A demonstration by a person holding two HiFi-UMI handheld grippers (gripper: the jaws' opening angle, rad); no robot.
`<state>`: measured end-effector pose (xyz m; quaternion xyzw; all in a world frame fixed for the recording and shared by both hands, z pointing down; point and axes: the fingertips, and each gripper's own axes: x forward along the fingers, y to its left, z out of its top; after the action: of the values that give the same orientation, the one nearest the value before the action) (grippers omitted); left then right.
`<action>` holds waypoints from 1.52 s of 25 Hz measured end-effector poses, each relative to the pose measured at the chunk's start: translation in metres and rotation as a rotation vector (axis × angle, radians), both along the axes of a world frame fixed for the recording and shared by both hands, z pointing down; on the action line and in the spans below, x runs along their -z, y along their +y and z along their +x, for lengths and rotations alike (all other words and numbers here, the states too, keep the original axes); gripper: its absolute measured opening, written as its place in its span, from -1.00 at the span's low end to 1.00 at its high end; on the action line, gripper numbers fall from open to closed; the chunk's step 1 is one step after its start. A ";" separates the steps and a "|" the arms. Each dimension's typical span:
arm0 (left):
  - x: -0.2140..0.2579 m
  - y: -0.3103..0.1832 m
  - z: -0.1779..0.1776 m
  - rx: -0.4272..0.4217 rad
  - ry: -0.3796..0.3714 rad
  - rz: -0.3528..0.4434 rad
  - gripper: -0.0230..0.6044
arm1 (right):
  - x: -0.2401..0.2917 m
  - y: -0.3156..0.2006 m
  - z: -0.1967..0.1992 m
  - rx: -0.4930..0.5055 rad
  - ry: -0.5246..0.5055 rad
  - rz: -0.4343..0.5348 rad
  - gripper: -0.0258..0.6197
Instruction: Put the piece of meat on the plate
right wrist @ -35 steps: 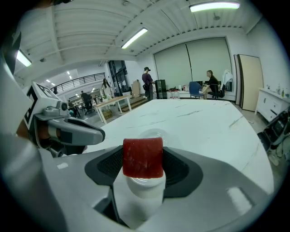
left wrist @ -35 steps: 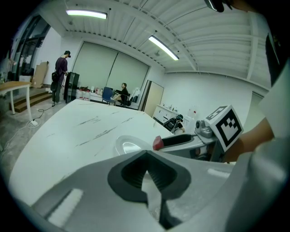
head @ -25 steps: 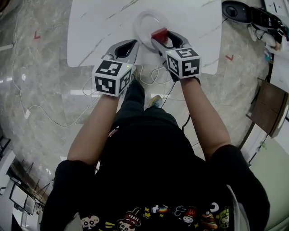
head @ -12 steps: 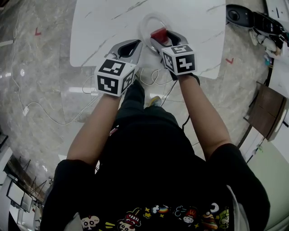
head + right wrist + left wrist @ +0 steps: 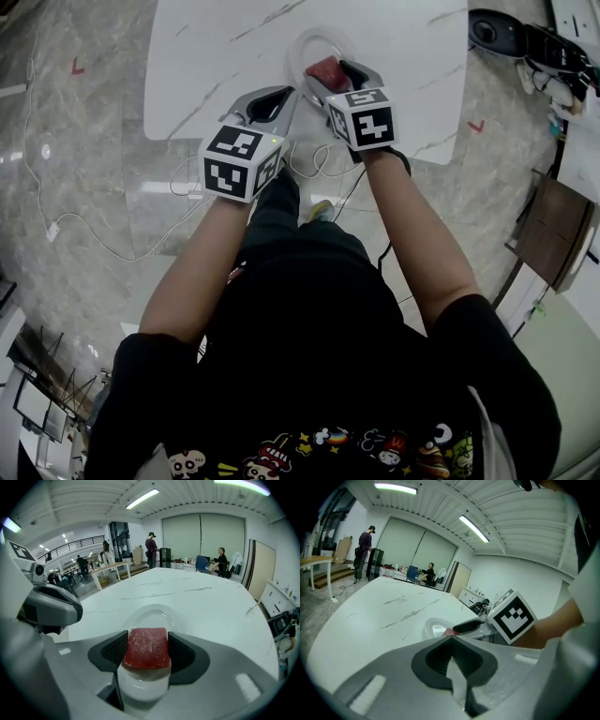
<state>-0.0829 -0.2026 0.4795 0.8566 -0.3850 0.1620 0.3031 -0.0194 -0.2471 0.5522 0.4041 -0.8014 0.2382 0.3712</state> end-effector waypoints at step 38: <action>0.006 -0.012 -0.007 -0.011 -0.030 0.026 -0.92 | 0.040 -0.005 0.016 -0.089 -0.100 0.120 -0.28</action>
<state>-0.0900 -0.2150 0.4738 0.8599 -0.3868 0.1717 0.2854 -0.0032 -0.2526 0.5120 0.4483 -0.8130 0.2258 0.2951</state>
